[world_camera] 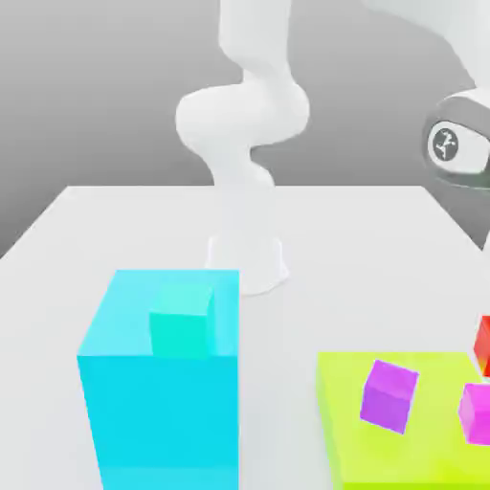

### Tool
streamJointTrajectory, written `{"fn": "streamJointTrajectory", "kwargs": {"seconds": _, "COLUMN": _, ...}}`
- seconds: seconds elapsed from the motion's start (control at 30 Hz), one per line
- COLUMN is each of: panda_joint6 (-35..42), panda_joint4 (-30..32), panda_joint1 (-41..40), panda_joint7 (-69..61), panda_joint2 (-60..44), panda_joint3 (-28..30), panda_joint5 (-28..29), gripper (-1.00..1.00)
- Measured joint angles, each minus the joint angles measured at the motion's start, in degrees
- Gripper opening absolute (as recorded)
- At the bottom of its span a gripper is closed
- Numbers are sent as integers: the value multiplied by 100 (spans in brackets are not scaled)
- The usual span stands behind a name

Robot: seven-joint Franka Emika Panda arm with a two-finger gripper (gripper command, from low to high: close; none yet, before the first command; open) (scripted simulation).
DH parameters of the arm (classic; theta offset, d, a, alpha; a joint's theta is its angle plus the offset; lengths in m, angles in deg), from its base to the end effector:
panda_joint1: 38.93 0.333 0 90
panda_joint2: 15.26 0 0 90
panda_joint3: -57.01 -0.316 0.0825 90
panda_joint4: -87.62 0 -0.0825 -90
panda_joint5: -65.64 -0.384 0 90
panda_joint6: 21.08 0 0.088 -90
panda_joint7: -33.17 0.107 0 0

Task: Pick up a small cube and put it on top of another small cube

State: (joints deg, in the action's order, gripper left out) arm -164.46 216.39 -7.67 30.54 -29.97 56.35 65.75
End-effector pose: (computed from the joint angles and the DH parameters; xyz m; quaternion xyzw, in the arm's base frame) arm 0.4606 0.2870 0.2510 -0.9547 -0.2975 0.0011 0.0006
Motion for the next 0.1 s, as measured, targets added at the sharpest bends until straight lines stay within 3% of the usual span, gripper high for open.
{"fn": "streamJointTrajectory", "kwargs": {"seconds": 0.1, "panda_joint6": 0, "panda_joint4": 0, "panda_joint1": 0, "panda_joint7": 0, "panda_joint2": 0, "panda_joint3": 0, "panda_joint5": 0, "gripper": 100}}
